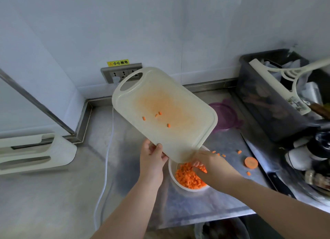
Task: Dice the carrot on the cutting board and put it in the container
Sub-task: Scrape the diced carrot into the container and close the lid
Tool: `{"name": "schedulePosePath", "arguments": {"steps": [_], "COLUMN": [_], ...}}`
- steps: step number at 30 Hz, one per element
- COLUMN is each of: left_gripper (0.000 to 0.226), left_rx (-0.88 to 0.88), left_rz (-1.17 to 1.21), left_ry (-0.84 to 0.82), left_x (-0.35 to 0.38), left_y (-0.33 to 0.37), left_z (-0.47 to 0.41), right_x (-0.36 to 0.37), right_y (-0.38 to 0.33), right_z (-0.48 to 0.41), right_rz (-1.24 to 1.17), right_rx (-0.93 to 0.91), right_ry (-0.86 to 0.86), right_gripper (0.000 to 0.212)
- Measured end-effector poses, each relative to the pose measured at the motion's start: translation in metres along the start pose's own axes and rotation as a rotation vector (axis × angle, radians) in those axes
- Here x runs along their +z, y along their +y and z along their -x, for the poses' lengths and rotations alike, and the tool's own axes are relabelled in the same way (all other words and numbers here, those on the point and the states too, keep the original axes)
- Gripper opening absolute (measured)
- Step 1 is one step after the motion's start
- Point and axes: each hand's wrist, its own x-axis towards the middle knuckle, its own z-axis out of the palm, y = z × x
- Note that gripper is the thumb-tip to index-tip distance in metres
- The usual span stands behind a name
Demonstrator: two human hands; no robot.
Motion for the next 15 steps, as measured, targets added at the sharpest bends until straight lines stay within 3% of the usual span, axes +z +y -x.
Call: {"name": "schedulePosePath", "arguments": {"steps": [4,8,11,15], "left_gripper": [0.027,0.027,0.026,0.027], "left_rx": [-0.028,-0.088,-0.109,-0.083], "left_rz": [0.134,0.216,0.232,0.258], "left_ry": [0.024,0.072,0.097,0.111], "left_x": [-0.006,-0.013,-0.016,-0.015], "left_y": [0.014,0.022,0.025,0.031], "left_z": [0.005,0.006,0.010,0.020], "right_x": [-0.016,-0.009,-0.002,-0.014], "right_y": [0.007,0.016,0.013,0.011], "right_z": [0.001,0.009,0.009,0.012], "right_rz": [-0.031,-0.019,-0.159,-0.298], "right_rx": [0.277,0.554,0.622,0.633], "right_ry": [0.165,-0.016,-0.098,0.003], "right_gripper": [0.022,0.047,0.039,0.022]}}
